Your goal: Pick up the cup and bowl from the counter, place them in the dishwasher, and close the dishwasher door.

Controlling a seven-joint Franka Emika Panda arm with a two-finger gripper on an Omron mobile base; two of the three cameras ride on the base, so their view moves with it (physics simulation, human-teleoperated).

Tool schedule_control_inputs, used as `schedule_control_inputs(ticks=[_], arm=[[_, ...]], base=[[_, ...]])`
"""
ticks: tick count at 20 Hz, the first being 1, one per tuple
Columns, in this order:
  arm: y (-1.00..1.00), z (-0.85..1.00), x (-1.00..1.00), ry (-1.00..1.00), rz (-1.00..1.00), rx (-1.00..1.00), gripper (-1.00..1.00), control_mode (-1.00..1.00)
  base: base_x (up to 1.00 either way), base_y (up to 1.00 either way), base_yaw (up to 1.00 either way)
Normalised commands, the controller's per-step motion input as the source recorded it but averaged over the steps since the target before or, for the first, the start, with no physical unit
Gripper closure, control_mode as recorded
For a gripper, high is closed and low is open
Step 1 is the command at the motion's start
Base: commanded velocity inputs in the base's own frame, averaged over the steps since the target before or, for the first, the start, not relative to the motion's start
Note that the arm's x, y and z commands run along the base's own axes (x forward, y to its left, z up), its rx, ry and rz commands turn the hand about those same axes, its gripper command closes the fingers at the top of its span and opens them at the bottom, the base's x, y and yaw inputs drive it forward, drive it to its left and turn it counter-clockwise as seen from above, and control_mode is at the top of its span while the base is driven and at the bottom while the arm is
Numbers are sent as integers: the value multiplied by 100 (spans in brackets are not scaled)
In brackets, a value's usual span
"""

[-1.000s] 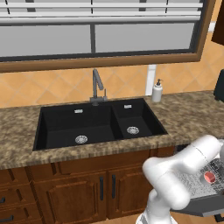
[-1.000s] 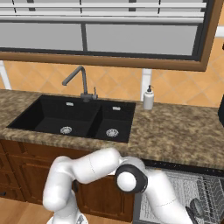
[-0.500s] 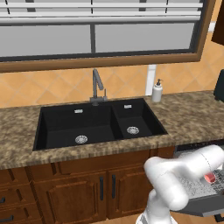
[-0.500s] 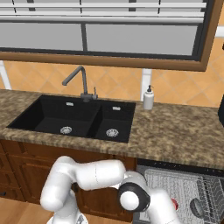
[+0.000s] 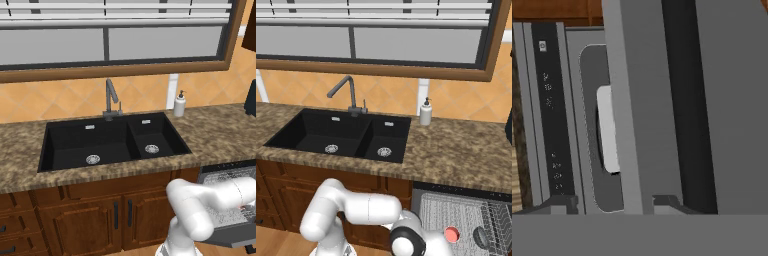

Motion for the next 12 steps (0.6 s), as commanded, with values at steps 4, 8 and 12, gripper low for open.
schedule_control_inputs(ticks=[4,8,12], arm=[[-9,-41,-16,-1,0,0,-100,-100],[-10,1,-54,-1,0,0,-100,-100],[-4,-13,-38,-1,0,0,-100,-100]], base=[[0,0,0],[0,0,0],[0,0,0]])
